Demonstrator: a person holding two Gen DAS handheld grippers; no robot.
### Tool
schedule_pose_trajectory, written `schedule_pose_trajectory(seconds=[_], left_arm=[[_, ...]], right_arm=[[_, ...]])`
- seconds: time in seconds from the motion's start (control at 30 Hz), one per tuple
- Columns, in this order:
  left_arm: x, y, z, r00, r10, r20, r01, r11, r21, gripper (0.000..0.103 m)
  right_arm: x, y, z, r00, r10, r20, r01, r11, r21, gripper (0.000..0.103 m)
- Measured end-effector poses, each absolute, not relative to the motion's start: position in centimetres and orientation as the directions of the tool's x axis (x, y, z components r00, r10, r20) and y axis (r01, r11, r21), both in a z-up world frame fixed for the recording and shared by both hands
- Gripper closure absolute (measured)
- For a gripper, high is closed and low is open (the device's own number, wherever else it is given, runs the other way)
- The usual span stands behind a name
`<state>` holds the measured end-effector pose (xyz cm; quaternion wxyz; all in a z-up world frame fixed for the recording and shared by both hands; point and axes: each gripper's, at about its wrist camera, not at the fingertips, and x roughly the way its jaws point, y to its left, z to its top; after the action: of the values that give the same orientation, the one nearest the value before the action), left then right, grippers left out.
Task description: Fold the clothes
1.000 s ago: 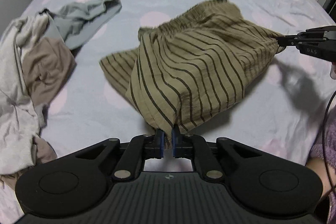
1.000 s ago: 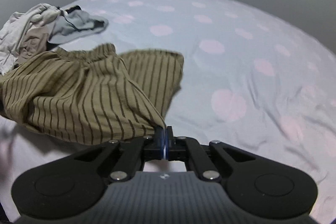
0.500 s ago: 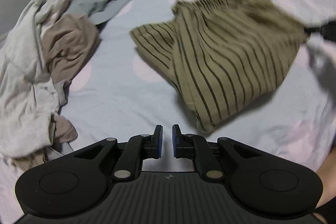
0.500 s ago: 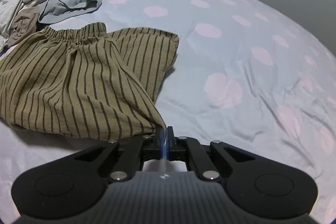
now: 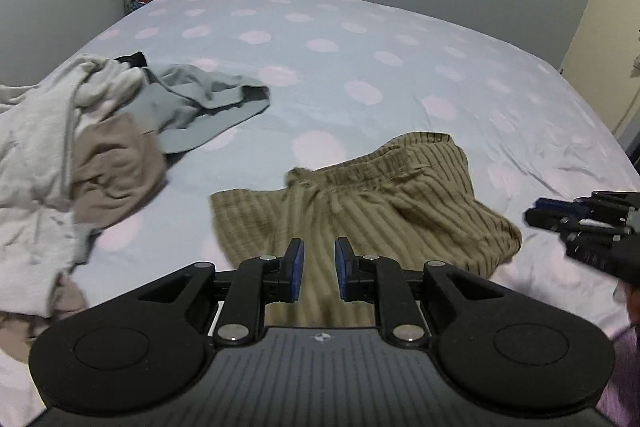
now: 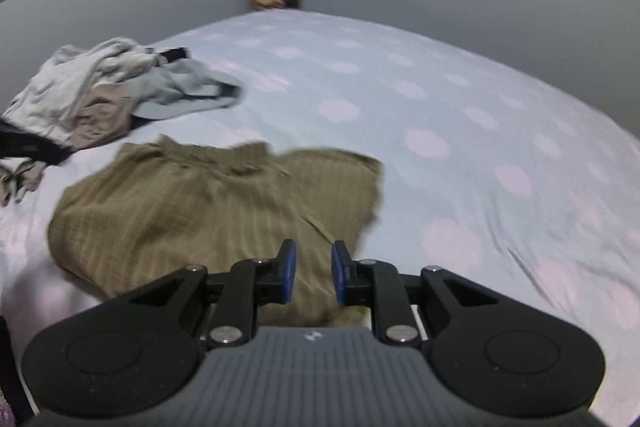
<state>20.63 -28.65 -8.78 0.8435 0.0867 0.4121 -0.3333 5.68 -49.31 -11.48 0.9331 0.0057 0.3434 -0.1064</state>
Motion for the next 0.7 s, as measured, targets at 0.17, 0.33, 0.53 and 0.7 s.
schedule_pose_trajectory(seconds=[0.17,0.33,0.53,0.7], left_arm=[[21.6,-30.2,-12.5,0.366,-0.494,-0.789,0.606,0.77,-0.2,0.089],[22.4,-30.3,-16.6,0.318,-0.423,-0.848,0.568,0.801,-0.187,0.089],[22.8,-30.7,-19.5,0.308,-0.385,-0.87,0.581,0.8,-0.149,0.089],[22.5,-30.5,-19.5,0.316,-0.397,-0.862,0.582,0.798,-0.155,0.089]], right_arm=[[8.6,-46.7,-12.7,0.759,-0.119,-0.64,0.127,0.991,-0.034,0.082],[10.8,-46.0,-16.1,0.693,-0.099,-0.714,0.105,0.994,-0.035,0.082],[11.5,-46.3,-19.7,0.622,-0.091,-0.777,0.099,0.994,-0.037,0.082],[11.8,-46.2,-19.8,0.617,-0.097,-0.781,0.089,0.995,-0.053,0.082]])
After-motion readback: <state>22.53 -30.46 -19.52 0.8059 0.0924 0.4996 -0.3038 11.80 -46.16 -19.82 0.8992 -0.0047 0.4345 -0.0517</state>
